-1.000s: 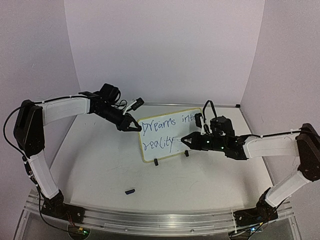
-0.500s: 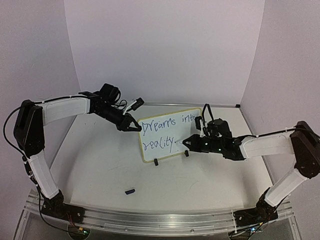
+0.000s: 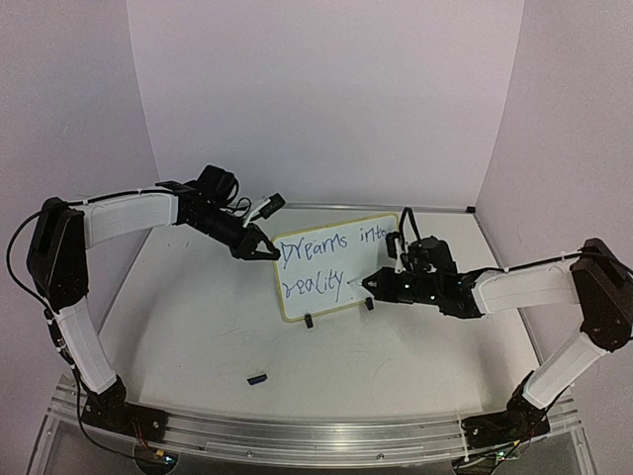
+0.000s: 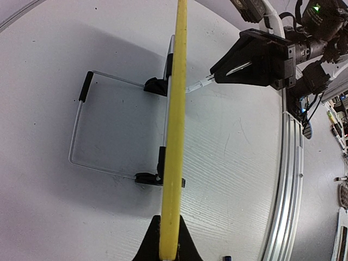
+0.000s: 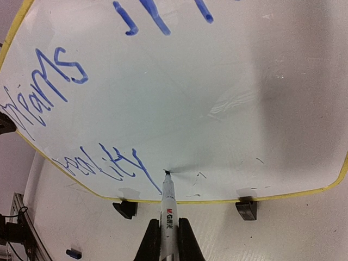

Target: Write a sentence on the whiteboard

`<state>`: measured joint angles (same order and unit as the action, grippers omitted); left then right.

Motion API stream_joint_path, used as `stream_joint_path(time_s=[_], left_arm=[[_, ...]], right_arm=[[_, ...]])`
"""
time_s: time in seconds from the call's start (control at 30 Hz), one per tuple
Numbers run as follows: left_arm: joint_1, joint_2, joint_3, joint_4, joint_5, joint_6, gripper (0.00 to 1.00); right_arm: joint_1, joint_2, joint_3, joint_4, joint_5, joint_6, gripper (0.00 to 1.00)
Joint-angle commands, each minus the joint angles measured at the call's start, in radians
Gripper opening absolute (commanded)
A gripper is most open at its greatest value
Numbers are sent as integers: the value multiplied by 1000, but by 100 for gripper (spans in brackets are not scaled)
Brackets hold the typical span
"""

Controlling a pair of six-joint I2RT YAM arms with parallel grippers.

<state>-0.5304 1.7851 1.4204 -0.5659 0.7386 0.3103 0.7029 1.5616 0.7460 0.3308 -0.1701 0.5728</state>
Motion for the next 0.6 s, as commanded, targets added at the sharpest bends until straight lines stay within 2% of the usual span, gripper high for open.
stream_joint_path(time_s=[0.0, 0.27, 0.37, 0.57], left_arm=[[-23, 14, 6, -63, -40, 10, 0], [-24, 13, 7, -60, -39, 2, 2], [-25, 12, 9, -57, -39, -7, 6], [-25, 11, 9, -55, -46, -15, 22]], right_arm=[[5, 1, 38, 10, 29, -10, 0], [4, -108, -10, 10, 40, -13, 0], [4, -170, -37, 10, 68, -21, 0], [4, -256, -66, 6, 101, -38, 0]])
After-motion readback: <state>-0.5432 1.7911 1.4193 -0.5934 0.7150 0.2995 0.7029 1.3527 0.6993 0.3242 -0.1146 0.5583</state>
